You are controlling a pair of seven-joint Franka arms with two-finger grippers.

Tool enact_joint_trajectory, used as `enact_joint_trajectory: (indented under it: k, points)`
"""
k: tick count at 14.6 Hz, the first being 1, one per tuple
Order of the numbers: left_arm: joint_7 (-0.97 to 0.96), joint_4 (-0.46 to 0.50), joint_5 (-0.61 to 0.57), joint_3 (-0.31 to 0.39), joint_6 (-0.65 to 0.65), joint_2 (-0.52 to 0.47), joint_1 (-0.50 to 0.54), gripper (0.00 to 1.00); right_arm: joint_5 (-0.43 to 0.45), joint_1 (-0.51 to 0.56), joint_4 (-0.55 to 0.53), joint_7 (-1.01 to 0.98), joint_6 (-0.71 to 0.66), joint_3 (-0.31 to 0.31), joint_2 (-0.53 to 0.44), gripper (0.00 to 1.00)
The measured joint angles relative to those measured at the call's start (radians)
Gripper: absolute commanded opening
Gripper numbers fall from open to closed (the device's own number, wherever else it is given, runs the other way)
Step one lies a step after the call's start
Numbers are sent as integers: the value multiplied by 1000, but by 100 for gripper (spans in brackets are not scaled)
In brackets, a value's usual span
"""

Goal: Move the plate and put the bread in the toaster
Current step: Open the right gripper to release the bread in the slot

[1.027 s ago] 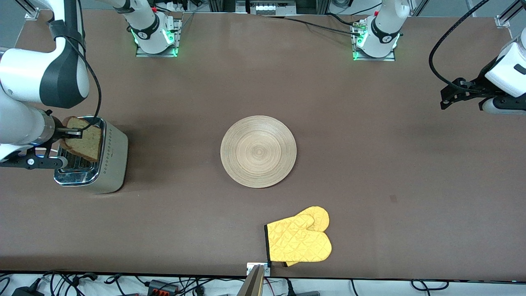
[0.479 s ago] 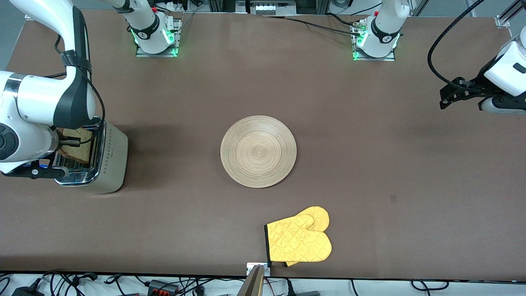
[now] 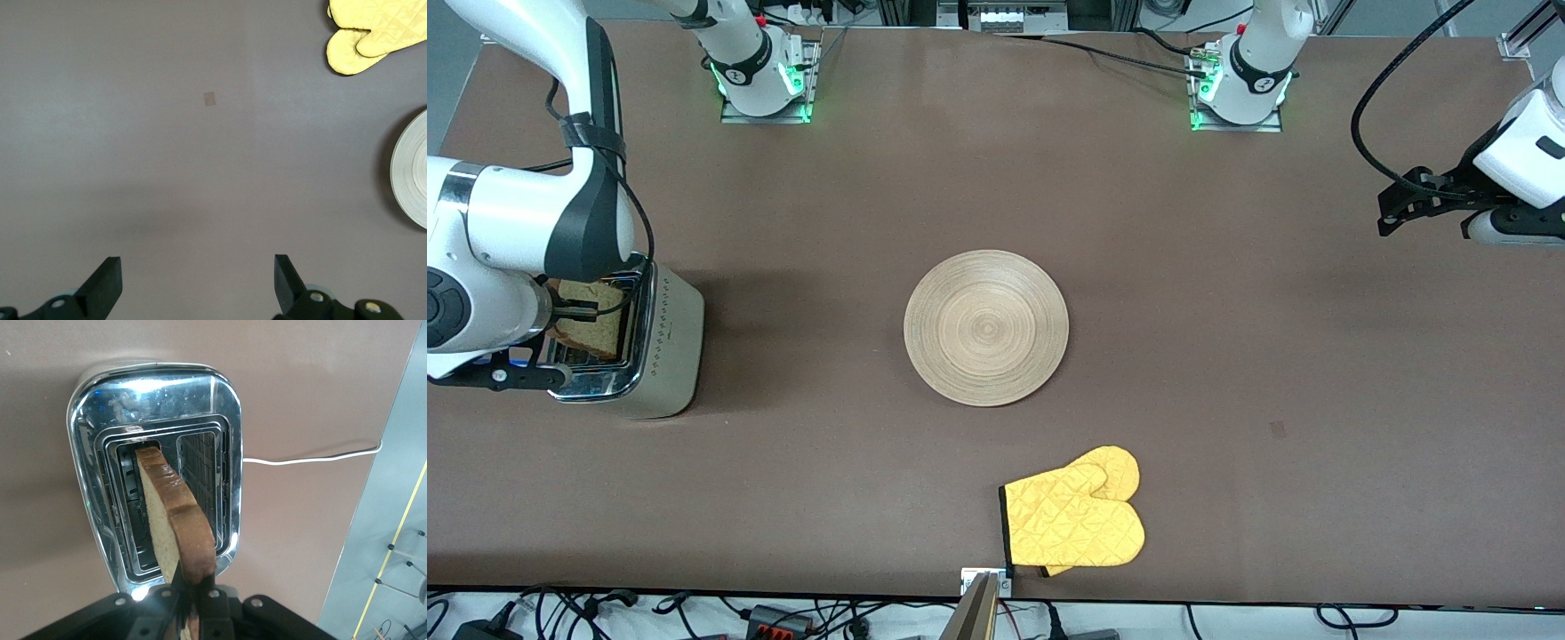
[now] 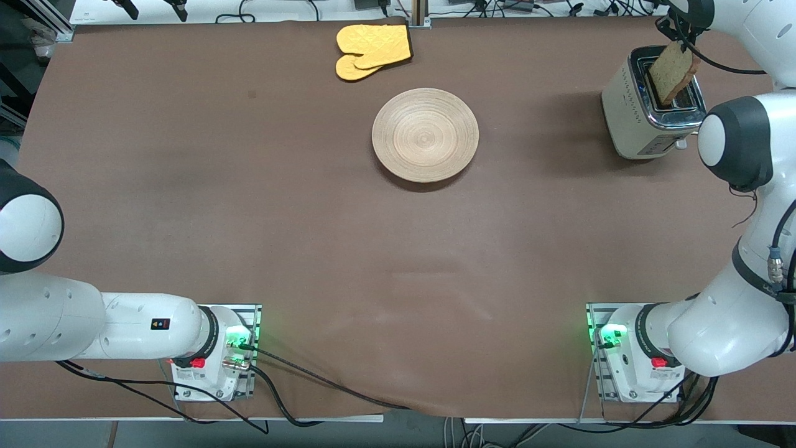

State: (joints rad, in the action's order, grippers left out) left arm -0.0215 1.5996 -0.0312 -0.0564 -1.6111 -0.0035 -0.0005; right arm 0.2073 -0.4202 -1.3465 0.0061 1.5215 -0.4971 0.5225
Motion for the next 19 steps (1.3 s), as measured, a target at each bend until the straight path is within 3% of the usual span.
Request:
enact_joint_trajectory:
  k: [5,6,7,8,14,19]
  points:
    - [0,0,0,0,0,1,1,100,-26,0,-2,0,0,1,20,0]
    - [0,0,0,0,0,1,1,100,-32,0,-2,0,1,1,26,4]
    - [0,0,0,0,0,1,1,100,-35,1,-2,0,5,1,32,55]
    - [0,0,0,0,0,2,1,100,-37,2,-3,0,13,1,38,100]
    - [0,0,0,1,0,3,3,100,-120,2,0,0,40,1,43,100]
    - [0,0,0,1,0,3,3,100,-217,-17,49,-1,45,3,-25,100]
